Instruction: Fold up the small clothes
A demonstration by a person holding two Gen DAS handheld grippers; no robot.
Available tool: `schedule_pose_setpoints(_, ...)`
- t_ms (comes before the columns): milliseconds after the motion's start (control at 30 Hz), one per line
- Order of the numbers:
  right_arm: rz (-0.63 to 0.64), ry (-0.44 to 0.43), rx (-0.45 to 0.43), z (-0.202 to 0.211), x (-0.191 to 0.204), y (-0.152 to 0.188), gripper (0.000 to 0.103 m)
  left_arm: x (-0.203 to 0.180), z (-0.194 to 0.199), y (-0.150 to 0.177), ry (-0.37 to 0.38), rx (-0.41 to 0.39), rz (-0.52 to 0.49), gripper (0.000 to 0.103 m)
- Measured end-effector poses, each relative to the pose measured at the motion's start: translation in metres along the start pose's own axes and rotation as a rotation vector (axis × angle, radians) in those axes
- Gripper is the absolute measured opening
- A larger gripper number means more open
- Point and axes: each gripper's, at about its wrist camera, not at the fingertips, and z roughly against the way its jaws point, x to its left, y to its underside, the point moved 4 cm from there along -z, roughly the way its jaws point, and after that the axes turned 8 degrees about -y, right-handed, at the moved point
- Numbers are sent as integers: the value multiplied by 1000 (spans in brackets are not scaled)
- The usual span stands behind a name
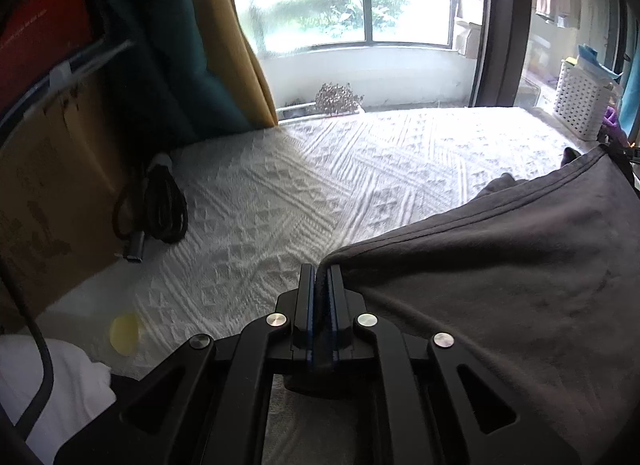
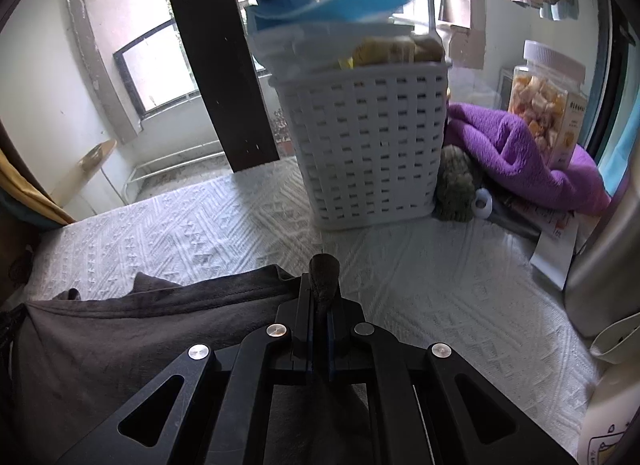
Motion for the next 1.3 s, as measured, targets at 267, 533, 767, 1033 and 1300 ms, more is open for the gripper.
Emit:
schedule_pose_setpoints(267,39,53,45,-18,8,6,5,15,-3,1,-25,22,65,38)
schedule_pose_setpoints(533,65,83,53,-22,11,10,5,13,13,1,-24,-2,66,39)
schedule_pose_setpoints(767,62,86,34,-20,8,13,7,9,24,7,17,2,83,40)
schedule_pose_setpoints(1033,9,83,17,-12,-4,14,23,1,11,15,30,87,82,62)
schedule_pose_setpoints(1300,4,73,17,-9,-5,14,25,12,4,22,-109,86,113,90)
